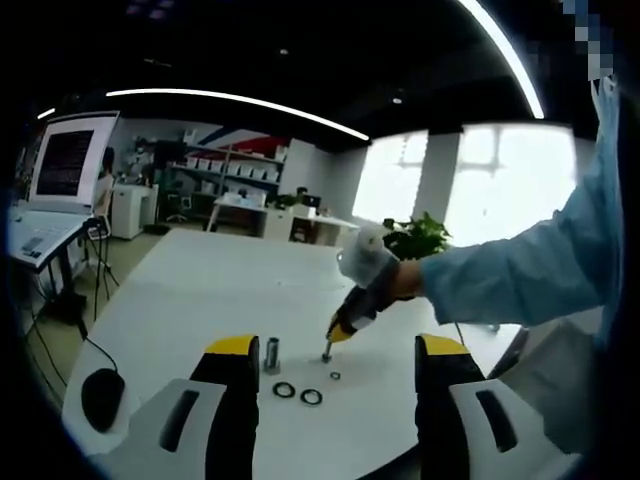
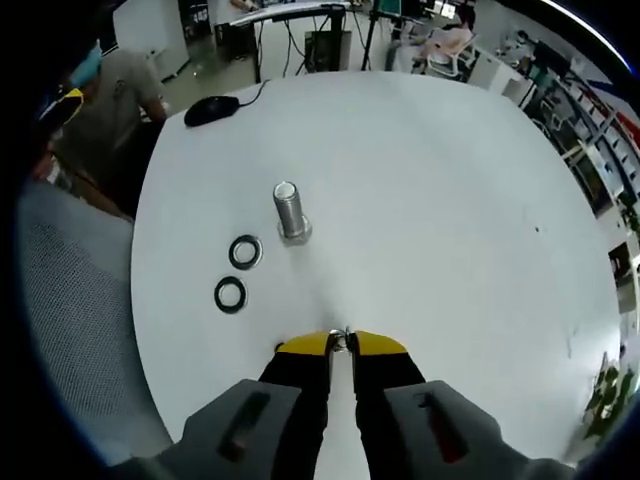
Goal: Place the washer onto the threaded stud by aligning its center hole with the stud, sliding it down to the base, and recovering from edge contact or off-axis alignment until the washer reaches the visible bottom stop.
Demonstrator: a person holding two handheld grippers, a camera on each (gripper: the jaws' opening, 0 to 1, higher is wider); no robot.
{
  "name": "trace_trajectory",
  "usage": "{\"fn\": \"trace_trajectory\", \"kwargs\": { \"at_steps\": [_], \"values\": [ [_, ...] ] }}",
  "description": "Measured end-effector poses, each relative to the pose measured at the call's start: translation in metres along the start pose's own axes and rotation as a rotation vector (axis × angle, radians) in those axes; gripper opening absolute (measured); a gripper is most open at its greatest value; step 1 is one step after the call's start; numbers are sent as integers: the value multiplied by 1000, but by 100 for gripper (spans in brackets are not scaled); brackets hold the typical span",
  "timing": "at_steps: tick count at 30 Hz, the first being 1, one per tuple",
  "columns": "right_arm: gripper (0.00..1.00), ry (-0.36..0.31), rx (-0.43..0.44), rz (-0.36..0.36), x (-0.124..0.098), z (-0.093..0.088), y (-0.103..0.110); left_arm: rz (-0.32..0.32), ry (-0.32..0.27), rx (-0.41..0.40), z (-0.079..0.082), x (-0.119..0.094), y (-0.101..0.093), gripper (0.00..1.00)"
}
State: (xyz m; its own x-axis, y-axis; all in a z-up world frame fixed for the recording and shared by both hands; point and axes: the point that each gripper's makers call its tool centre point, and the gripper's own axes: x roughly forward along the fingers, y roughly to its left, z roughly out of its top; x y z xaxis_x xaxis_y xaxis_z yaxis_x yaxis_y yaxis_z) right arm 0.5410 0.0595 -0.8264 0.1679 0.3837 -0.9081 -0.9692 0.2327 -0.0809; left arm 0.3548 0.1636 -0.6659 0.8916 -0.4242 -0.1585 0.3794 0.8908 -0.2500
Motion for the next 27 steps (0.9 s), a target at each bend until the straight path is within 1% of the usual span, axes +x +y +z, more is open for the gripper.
{"fn": "trace_trajectory", "kwargs": {
  "at_steps": [7,9,12,16,20,23,27],
  "values": [
    [10,12,-41,-3,-2,0,7,1,0,1,0,0,0,62],
    [10,7,-48,-7,-3,2,8,1,0,1,0,0,0,62],
    [10,-19,-58,-16,-9,8,9,2,-1,1,0,0,0,62],
    [10,-51,-43,-34,-18,12,5,2,-1,2,0,0,0,62],
    [10,-54,-38,-51,-24,10,2,1,-1,2,0,0,0,62],
    [10,-63,-18,-69,-29,8,-4,0,-1,3,0,0,0,62],
    [10,-62,-10,-84,-30,6,-8,0,-1,3,0,0,0,62]
  ]
}}
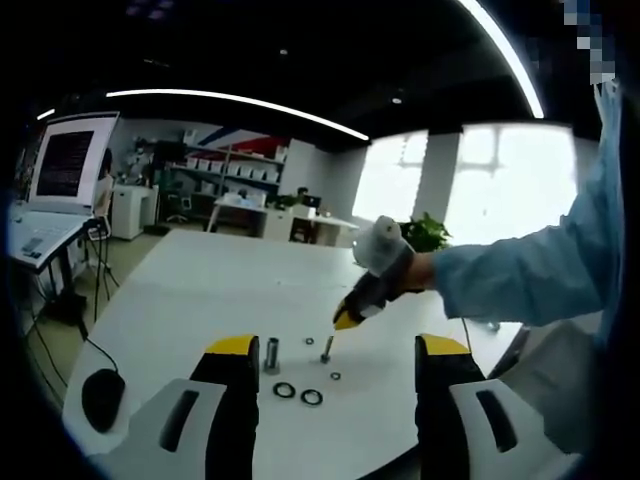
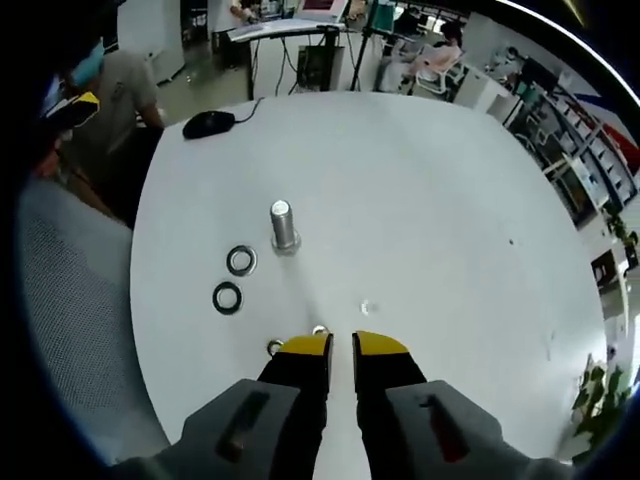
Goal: Place the washer onto the threaded stud by aligning its center hole with the stud, sliding it down to the base, and recovering from edge contact or off-axis alignment until the washer reaches the visible bottom stop.
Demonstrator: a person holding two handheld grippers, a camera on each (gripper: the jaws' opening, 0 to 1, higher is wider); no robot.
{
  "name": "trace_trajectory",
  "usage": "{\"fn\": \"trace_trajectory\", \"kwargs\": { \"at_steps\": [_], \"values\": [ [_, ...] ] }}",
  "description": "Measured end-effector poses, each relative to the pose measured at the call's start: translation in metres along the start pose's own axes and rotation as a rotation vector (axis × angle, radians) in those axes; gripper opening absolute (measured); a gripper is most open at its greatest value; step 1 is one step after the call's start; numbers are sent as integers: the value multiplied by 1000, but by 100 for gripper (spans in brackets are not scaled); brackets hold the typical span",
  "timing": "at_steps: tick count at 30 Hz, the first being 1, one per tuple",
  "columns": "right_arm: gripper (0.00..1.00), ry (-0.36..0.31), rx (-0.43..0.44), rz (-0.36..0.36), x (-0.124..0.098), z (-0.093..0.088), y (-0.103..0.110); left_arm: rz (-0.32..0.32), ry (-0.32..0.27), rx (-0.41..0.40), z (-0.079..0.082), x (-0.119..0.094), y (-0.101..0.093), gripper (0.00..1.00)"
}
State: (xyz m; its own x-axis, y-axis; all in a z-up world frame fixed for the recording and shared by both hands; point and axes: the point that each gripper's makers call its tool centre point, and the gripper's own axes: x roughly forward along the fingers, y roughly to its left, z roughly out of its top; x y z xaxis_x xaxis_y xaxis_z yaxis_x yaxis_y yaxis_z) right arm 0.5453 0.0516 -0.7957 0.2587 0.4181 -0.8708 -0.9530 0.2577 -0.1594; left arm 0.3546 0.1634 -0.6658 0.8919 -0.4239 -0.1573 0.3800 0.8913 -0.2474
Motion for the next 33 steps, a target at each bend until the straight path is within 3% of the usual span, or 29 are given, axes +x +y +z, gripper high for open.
{"fn": "trace_trajectory", "kwargs": {
  "at_steps": [19,33],
  "values": [
    [10,-1,22,-29,17,-1,-12,3,7,-8,-2,1,1,62],
    [13,-36,141,-11,74,-5,-30,10,57,-13,-11,3,3,61]
  ]
}}
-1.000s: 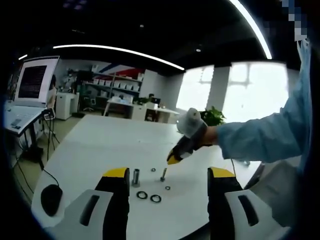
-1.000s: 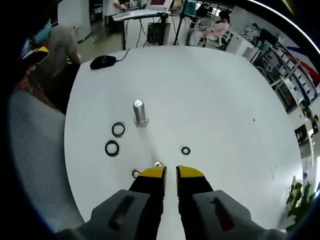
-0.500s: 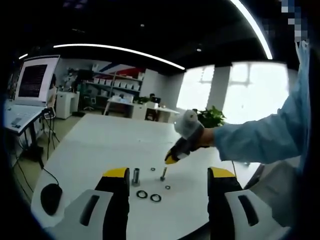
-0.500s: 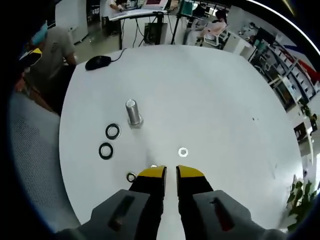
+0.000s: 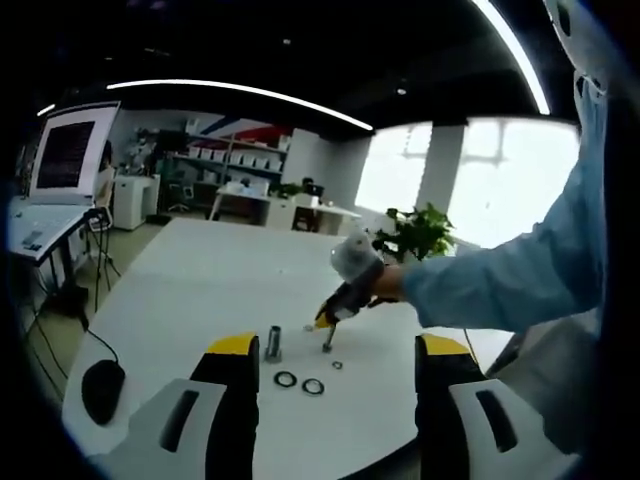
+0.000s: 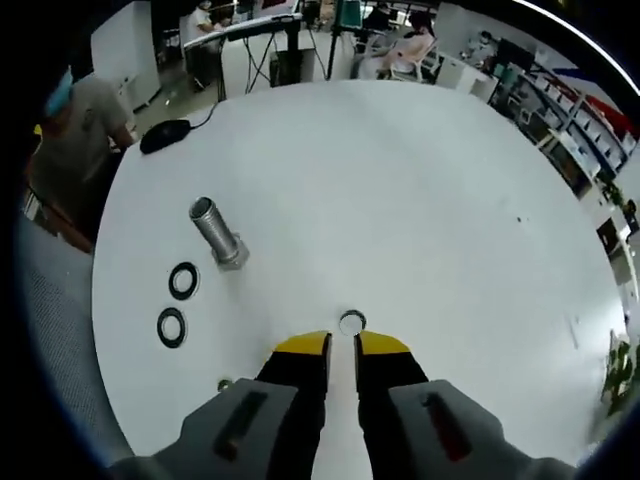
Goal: Place the washer onto the threaded stud by aligning its center hole with the stud, sliding it down to the base, and recovering from edge contact or off-axis alignment until the washer reaches the visible bottom stop.
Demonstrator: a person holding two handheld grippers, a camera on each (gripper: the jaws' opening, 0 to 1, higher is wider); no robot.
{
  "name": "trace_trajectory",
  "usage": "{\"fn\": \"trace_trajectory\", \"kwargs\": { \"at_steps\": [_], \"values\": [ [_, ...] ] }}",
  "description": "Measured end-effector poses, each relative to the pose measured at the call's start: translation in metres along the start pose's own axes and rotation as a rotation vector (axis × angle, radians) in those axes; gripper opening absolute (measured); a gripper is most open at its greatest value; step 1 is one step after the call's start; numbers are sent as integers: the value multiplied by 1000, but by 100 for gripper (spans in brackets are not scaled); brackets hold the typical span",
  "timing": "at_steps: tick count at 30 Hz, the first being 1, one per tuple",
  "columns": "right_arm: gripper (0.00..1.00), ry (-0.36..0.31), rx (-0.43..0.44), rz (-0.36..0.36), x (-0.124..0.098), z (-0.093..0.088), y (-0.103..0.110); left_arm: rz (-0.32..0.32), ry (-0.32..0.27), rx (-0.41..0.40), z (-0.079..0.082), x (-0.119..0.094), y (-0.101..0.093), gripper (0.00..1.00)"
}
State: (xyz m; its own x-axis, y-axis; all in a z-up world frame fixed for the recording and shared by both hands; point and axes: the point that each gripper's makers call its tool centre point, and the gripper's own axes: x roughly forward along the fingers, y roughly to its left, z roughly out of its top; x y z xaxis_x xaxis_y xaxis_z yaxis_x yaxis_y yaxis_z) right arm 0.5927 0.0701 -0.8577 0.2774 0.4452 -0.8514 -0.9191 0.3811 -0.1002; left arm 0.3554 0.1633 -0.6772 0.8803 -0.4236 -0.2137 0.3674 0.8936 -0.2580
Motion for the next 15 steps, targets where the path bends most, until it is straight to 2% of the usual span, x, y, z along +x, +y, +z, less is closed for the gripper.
{"fn": "trace_trajectory", "kwargs": {
  "at_steps": [5,15],
  "values": [
    [17,-11,51,12,13,-3,-5,-9,26,-2,-4,2,-1,59],
    [17,-45,107,26,18,-2,-5,-20,45,-5,-7,3,-2,58]
  ]
}}
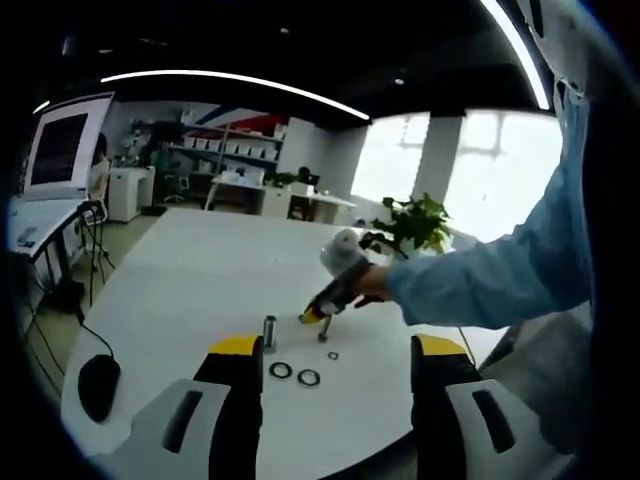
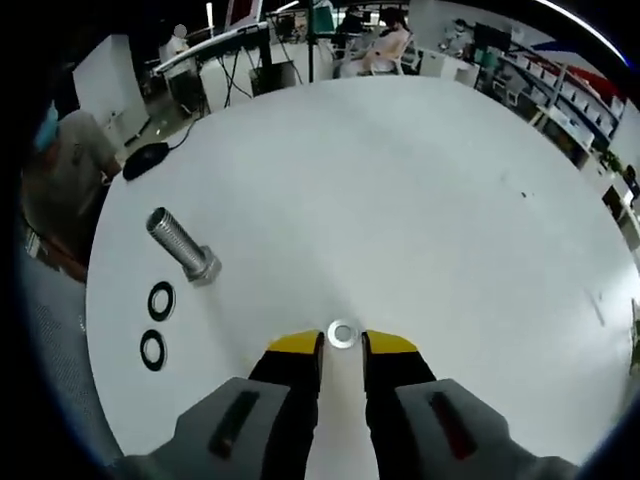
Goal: Place the washer onto the threaded stud by aligning its center hole with the stud, sliding it down to the base, and recovering from edge contact or off-axis alignment until the washer reaches the visible bottom stop.
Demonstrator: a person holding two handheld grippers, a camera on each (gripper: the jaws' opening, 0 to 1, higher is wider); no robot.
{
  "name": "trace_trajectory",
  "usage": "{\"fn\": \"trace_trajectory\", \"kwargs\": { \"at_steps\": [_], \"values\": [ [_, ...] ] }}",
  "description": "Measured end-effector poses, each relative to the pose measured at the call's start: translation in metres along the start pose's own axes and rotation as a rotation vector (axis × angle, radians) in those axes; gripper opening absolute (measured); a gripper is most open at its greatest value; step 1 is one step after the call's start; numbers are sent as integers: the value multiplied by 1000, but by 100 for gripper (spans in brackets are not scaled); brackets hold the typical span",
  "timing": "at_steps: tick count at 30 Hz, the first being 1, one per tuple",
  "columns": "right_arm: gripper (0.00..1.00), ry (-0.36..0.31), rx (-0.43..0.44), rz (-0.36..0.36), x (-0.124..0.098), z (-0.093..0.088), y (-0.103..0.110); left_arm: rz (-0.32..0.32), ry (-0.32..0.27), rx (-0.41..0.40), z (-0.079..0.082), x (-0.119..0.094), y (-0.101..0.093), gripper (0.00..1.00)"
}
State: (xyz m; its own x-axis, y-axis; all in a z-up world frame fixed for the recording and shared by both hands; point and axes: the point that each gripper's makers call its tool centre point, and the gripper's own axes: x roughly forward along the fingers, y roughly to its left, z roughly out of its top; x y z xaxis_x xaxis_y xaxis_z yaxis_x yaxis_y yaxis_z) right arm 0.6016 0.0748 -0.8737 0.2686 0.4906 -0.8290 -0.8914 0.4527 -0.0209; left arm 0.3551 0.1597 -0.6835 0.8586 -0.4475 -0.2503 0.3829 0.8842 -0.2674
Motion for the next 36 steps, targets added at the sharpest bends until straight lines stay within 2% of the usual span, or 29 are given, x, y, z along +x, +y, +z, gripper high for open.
{"fn": "trace_trajectory", "kwargs": {
  "at_steps": [7,12,22,36],
  "values": [
    [15,2,-13,-17,0,0,1,1,-3,0,1,-1,1,58],
    [14,-19,-14,-21,-9,6,3,-1,-5,1,1,-1,1,58],
    [14,-90,0,-47,-38,23,-2,-3,-9,2,2,-1,0,58],
    [14,-120,-20,-52,-74,24,13,-6,-18,6,3,-2,-1,59]
  ]
}}
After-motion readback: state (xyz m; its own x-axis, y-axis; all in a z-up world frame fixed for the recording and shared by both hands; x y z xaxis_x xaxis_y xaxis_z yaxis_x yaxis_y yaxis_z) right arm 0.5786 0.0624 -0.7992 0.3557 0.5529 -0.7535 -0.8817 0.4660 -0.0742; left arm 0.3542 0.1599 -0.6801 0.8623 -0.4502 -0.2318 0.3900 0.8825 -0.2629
